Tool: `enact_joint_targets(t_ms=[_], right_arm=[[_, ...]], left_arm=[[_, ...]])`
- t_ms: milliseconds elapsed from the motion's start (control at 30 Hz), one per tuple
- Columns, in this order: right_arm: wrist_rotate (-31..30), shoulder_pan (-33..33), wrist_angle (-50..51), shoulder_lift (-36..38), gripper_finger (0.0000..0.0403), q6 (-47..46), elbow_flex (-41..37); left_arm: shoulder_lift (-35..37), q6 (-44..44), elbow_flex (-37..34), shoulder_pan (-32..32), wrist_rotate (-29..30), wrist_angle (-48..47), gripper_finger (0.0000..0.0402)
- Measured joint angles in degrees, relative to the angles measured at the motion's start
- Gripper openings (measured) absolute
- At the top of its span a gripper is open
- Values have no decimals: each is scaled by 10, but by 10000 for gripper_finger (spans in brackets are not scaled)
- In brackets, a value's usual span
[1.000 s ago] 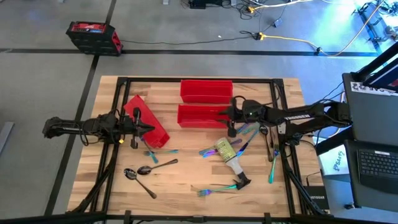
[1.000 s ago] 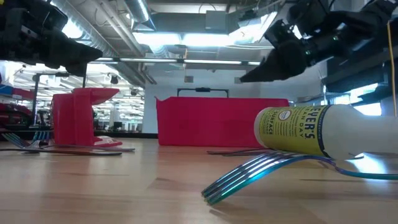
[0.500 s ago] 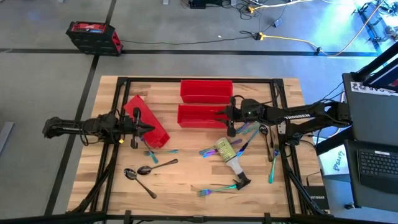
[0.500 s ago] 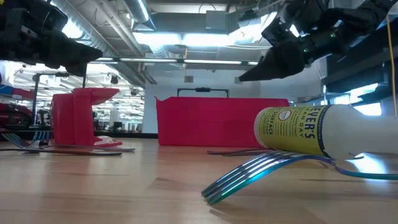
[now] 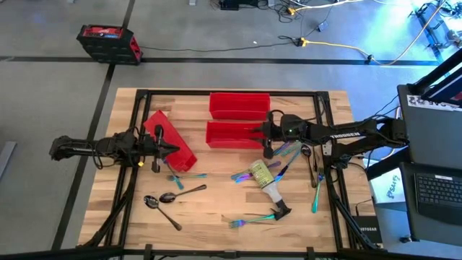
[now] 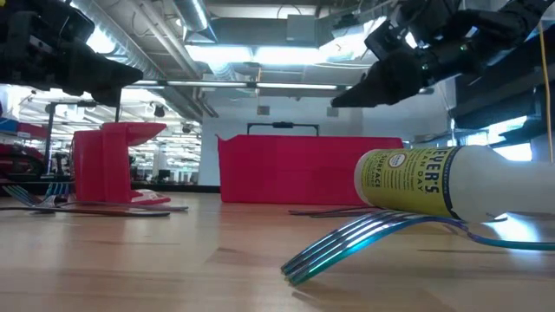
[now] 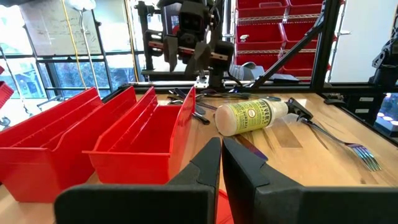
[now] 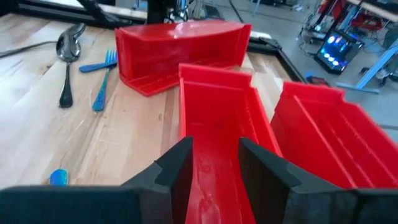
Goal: Sort silverware
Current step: Prepare the red bins
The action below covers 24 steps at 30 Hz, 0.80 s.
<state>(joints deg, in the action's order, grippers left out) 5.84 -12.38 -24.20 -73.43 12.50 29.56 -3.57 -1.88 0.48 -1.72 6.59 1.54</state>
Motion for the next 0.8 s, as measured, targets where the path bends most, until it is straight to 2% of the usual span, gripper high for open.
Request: enact_joint_targets(t_ms=[433,800], right_arm=[[-19,0,2,0,113,23,0],[-20,0,-40,0,113,39,0]], left_arm=[[0,0,0,0,0,0,1],[0,0,0,0,0,0,1]])
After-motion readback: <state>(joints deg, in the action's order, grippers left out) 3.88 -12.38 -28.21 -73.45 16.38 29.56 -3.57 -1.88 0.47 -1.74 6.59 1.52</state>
